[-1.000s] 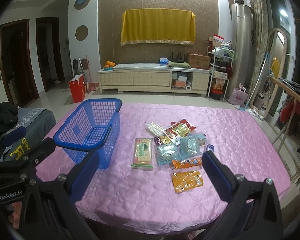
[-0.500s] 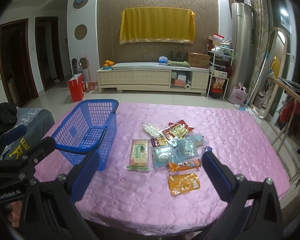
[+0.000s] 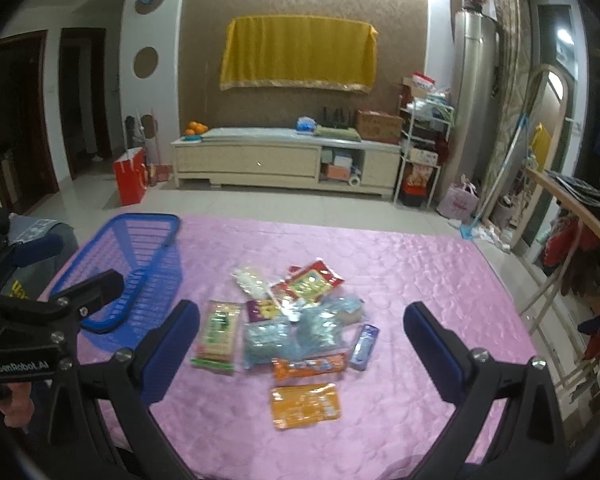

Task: Organize snacks
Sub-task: 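Move the right gripper over the snacks and grasp the light-blue wafer bag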

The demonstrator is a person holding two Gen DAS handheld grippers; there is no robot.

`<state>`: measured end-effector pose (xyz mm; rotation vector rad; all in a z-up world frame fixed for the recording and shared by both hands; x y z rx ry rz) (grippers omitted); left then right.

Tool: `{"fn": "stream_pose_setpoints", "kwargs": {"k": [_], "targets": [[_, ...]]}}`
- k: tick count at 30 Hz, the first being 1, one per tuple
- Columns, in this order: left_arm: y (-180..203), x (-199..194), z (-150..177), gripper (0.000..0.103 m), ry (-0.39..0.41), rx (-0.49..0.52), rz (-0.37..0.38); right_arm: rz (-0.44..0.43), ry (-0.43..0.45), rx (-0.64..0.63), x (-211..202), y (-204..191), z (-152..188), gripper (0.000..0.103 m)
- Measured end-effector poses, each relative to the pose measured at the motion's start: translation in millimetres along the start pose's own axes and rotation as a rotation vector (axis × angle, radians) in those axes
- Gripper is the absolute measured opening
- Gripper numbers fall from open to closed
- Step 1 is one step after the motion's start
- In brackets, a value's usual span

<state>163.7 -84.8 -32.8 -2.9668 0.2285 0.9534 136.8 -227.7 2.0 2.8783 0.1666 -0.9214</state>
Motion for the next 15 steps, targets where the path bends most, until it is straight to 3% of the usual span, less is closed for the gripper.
{"fn": "stream_pose_setpoints", "kwargs": {"k": [11,15], "targets": [[44,101,7,0.103,-0.139,0.057,0.005,-0.024,-0.192,0.078,89,59,33,0.103],[54,133,17,0.103,-0.193,0.083,0.031,-0.077,-0.249,0.055,121,62,45,0.095]]}}
Point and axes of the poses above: each gripper's, at about its wrist camera, not at the fingertips, and x roughly the way its jaws point, y to its right, z to its underside, the point moved 6 cm from there along x, roughly the way its jaws point
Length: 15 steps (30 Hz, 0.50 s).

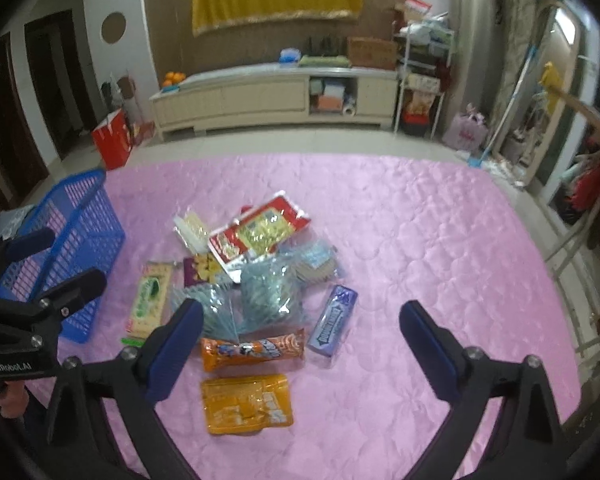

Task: Organize snacks
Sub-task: 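Move the right gripper over the snacks and grasp the light-blue wafer bag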

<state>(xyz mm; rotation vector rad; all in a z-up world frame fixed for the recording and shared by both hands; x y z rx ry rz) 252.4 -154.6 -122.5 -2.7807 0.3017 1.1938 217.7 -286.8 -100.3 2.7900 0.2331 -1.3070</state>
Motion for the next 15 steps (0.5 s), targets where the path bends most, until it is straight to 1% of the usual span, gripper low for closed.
{"fn": "stream_pose_setpoints", "kwargs": {"k": [1,2,4,10,15], "targets": [[2,8,1,0.103,-0.013,0.005,0.006,-0.009,-0.013,-0.007,8,0,0,0.092],[2,15,2,0.103,-0.024,0.010,0.008,-0.032,-0.031,-0.021,18,-2,1,0.091],[3,33,5,0.103,-0.056,0.022,-0.002,-0.051,-0.061,-0.038,35,-4,2,0.090],[-4,73,20,0.103,-0.130,0.012,-0.004,-0.061,-0.145,-0.098,81,-17,3,0.090],[-12,90,27,0.103,-0.160,0.002,0.000,-0.061,-0.203,-0.105,111,-22,10,0.089]]}}
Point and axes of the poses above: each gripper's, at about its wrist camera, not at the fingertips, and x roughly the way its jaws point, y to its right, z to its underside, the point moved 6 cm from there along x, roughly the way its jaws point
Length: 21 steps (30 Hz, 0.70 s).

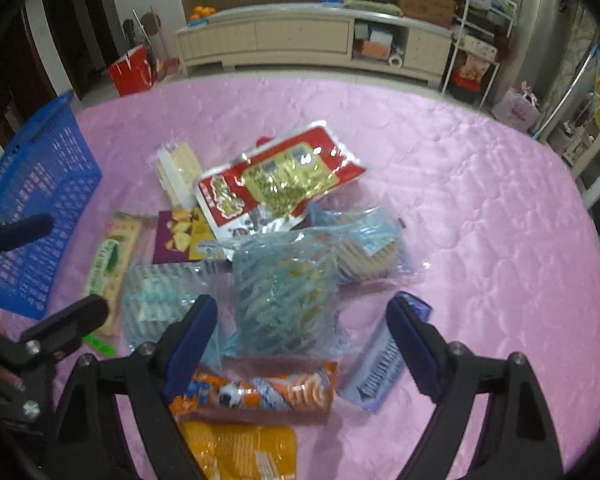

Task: Organize snacks
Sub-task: 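Move the right gripper over the snacks and grasp the light-blue wafer bag, then lift the light-blue wafer bag with the right gripper over the blue basket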

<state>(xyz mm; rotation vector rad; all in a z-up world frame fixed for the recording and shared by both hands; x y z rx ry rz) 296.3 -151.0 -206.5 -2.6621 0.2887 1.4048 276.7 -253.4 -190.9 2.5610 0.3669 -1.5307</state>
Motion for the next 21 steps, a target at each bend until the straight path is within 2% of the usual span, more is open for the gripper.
{"fn": "stream_pose_setpoints", "kwargs": {"k": [2,3,6,14,18,21], "targets": [[-4,2,2,0.103,-0.010,-0.006,-0.003,-0.006,-0.028,0.006,12,-2,1,0.080],[-6,3,3,0.103,-0.016,-0.011,-0.005,-0.017,-0.038,0.009,15,-3,2,0.070],[-11,6,3,0.103,-0.027,-0.038,0.001,-0.033,-0.027,0.006,13,-6,2,0.060],[-5,2,3,0.103,-0.051,-0.074,0.003,-0.074,0.048,0.083,-31,13,7,0.058],[5,-1,1,0.103,-0.061,-0.064,0.001,-0.046,0.047,0.094,-40,21,15,0.058],[12,6,0,0.103,-0.101,-0.089,0.035,0.000,0.055,0.103,-43,28,15,0.058]]}}
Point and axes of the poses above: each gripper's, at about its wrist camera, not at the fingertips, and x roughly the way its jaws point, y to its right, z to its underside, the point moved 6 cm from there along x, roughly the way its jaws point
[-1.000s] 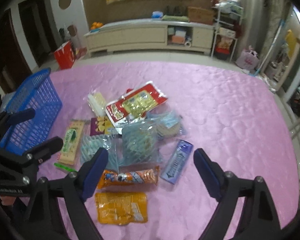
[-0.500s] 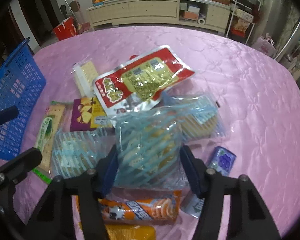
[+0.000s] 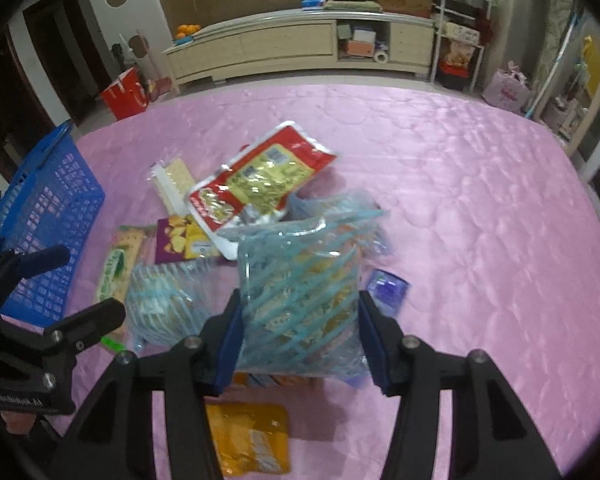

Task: Organize snacks
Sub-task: 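Lift the light-blue wafer bag with the right gripper over the blue basket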

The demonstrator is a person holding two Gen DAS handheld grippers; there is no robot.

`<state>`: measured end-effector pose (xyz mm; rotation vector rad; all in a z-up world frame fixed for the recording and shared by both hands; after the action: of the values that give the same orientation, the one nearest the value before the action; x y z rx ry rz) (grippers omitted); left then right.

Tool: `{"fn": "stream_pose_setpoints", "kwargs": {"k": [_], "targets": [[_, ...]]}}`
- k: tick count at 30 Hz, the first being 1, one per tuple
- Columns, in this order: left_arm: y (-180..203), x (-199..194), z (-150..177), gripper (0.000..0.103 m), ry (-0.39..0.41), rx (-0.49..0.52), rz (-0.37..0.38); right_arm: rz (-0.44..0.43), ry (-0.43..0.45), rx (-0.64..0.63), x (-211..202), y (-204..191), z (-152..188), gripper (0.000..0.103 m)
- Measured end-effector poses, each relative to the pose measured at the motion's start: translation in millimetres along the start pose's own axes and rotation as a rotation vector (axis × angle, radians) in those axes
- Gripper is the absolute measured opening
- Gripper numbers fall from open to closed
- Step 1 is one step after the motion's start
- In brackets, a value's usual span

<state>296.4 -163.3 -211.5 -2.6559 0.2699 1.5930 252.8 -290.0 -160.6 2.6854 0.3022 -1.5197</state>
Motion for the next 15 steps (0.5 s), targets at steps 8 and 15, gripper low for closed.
{"fn": "stream_pose_setpoints", "kwargs": {"k": [8,15], "targets": [[12,37,-1,0.103,-0.105,-0.056,0.022,0.008,-0.004,-0.004,0,8,1,0.058],[17,63,-8,0.099,-0.156,-0.077,0.043,0.035,-0.021,0.008,8,15,6,0.058]]}}
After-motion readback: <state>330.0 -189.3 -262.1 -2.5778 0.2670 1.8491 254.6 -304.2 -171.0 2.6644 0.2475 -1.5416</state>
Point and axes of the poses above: each gripper's, at about its wrist camera, not at the fingertips, and x roughly the way its jaws point, y to its right, z to its underside, the point moved 6 cm from there along x, roughly the way its jaws point
